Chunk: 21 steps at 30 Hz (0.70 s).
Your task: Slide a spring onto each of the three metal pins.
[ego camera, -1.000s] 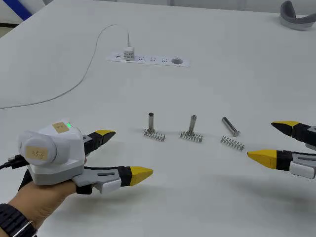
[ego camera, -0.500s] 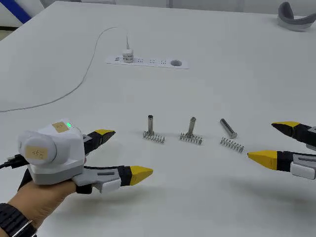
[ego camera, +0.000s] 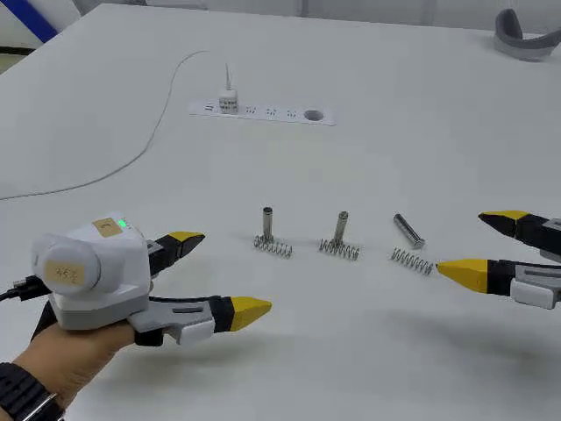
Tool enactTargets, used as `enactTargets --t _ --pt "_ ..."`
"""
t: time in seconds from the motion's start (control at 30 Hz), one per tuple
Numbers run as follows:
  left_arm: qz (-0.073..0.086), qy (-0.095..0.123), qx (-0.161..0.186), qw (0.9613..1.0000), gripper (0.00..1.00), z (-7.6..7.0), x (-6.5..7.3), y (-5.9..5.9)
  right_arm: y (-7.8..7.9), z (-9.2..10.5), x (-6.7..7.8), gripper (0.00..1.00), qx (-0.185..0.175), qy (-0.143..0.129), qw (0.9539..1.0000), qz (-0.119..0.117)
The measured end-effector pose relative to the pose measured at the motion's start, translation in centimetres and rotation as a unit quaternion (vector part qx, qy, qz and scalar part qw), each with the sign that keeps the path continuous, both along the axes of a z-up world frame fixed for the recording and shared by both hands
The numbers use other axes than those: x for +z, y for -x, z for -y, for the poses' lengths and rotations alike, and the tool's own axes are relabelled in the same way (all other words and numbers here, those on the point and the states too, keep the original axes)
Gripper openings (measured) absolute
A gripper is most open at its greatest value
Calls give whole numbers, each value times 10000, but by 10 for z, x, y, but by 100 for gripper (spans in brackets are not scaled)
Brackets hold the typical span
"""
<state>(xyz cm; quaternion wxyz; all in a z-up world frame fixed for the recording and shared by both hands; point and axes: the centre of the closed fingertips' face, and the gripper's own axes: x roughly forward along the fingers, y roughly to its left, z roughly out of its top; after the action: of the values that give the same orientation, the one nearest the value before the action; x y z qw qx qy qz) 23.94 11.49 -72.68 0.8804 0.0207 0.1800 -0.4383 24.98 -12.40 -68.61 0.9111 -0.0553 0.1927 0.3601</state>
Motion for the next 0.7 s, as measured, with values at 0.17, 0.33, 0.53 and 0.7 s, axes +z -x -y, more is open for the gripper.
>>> enactTargets --t 0.17,0.33,0.53,0.7 --pt "4 2 -1 10000 85 0 1 0 -16 -2 5 66 -81 114 9999 -29" --pt "18 11 13 10000 85 0 3 0 -32 -5 4 59 -203 244 9994 -124" --pt "9 2 26 10000 85 0 3 0 -51 -6 -7 46 -496 570 9964 -379" --pt "14 -1 37 10000 85 0 4 0 -63 -10 -17 36 -701 786 9928 -567"
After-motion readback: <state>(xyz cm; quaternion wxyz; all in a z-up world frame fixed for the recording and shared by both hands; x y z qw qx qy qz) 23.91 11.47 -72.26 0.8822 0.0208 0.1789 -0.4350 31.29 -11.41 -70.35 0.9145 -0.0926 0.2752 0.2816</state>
